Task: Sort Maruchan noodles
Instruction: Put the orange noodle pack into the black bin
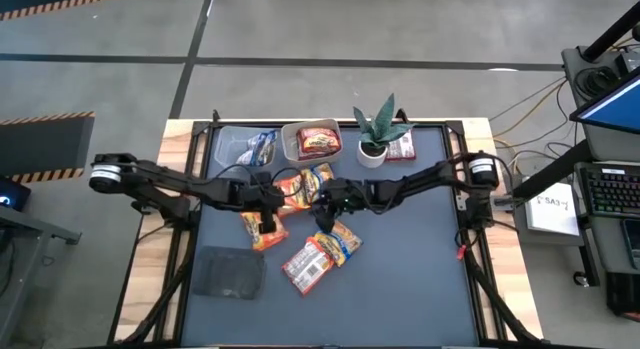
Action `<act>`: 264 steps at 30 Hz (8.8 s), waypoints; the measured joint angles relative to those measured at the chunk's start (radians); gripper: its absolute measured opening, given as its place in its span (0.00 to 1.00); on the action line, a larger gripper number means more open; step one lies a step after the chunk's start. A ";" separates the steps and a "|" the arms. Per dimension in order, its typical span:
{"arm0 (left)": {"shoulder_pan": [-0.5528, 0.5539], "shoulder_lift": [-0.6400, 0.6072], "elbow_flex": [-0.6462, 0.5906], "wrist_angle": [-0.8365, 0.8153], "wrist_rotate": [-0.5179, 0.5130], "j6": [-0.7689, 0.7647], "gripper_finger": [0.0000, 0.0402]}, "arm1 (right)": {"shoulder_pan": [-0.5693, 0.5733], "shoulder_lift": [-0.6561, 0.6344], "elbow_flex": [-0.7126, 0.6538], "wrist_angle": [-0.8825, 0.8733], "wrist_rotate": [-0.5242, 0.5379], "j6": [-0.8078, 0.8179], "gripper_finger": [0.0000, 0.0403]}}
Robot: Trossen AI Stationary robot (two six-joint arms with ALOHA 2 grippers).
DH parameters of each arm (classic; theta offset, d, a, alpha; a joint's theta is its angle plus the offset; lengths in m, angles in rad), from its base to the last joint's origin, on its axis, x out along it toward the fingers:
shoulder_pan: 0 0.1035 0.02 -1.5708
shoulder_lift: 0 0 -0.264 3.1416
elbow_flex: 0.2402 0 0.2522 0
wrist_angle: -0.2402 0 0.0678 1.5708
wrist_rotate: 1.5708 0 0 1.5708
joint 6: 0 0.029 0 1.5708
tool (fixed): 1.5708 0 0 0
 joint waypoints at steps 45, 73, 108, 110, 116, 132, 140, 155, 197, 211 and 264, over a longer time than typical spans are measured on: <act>-0.026 0.080 -0.018 0.152 0.027 0.020 0.00 | -0.025 0.042 -0.009 -0.017 -0.026 0.186 0.53; -0.026 0.185 -0.044 0.214 0.019 -0.094 0.00 | -0.047 0.058 -0.010 0.167 -0.013 0.179 0.53; -0.047 0.100 -0.049 0.217 0.060 -0.104 0.00 | -0.067 0.195 0.131 0.182 -0.148 0.034 0.25; -0.048 0.059 -0.048 0.223 0.058 -0.096 0.00 | -0.066 0.175 0.131 0.152 -0.149 -0.008 0.23; -0.049 -0.099 -0.047 0.217 0.034 -0.065 0.00 | -0.051 0.149 0.130 0.125 -0.152 -0.093 0.13; -0.048 -0.358 -0.139 0.276 0.056 -0.204 0.41 | 0.014 0.135 0.129 0.135 -0.058 -0.294 0.04; -0.048 -0.296 -0.264 0.491 0.042 -0.225 0.75 | 0.077 0.130 0.129 0.133 0.047 -0.448 0.04; -0.044 -0.072 -0.329 0.750 0.073 -0.261 0.73 | 0.092 0.130 0.129 0.129 0.091 -0.501 0.04; -0.104 -0.235 0.194 -0.021 0.261 -0.156 0.26 | 0.076 -0.298 -0.003 -0.291 0.107 -0.392 0.61; -0.299 -0.148 0.675 -1.040 0.252 -0.669 0.25 | 0.073 -0.430 -0.210 -0.174 0.122 -0.349 0.61; -0.658 0.234 0.774 -1.340 0.192 -1.548 0.26 | -0.085 -0.532 -0.182 -0.074 0.109 -0.586 0.59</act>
